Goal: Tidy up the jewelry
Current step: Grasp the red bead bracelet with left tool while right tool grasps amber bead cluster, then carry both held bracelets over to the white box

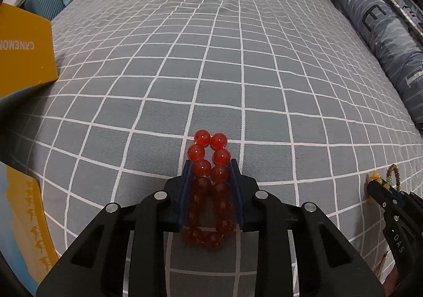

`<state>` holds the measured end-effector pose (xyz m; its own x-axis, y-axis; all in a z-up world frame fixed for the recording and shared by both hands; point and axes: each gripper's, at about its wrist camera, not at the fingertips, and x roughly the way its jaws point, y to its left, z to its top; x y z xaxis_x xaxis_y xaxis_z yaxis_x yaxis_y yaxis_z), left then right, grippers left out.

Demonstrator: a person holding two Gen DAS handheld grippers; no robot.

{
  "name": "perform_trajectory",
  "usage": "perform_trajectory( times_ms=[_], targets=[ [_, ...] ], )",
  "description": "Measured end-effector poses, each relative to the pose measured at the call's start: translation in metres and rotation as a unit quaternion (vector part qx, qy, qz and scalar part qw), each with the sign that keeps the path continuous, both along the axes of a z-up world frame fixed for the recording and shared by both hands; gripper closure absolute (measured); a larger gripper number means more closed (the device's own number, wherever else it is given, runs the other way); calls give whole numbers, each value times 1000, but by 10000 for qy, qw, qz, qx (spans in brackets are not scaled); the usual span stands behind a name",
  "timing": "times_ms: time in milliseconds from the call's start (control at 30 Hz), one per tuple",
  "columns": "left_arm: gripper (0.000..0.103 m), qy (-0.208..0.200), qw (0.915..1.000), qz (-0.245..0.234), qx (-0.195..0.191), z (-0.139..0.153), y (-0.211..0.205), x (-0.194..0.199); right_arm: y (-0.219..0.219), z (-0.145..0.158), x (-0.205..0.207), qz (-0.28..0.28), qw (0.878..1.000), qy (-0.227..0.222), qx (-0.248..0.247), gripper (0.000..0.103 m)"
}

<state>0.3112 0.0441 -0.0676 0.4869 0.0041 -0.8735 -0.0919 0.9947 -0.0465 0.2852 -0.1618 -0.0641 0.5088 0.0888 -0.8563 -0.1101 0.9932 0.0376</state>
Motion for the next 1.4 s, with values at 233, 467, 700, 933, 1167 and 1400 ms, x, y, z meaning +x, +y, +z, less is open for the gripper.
perform_trajectory(
  times_ms=[233, 467, 700, 933, 1167, 1400],
  targets=[
    [90, -91, 9999, -49, 11, 7, -2, -8, 1, 2, -3, 10, 10000, -32, -24, 94],
    [90, -135, 9999, -58, -5, 13, 0, -13, 1, 9, -5, 16, 10000, -98, -9, 94],
    [90, -264, 9996, -111, -37, 26, -2, -21, 3, 18, -11, 14, 9998, -194, 10, 94],
    [90, -393, 9991, -144, -15, 37, -3, -32, 5, 27, -16, -11, 9996, -276, 10, 94],
    [90, -492, 9986, -168, 2, 49, -7, -42, 8, 39, -23, 1, 9993, -371, 8, 94],
    [90, -611, 9979, -230, 25, 62, -13, -52, 10, 49, -31, -13, 9990, -452, -1, 94]
  ],
)
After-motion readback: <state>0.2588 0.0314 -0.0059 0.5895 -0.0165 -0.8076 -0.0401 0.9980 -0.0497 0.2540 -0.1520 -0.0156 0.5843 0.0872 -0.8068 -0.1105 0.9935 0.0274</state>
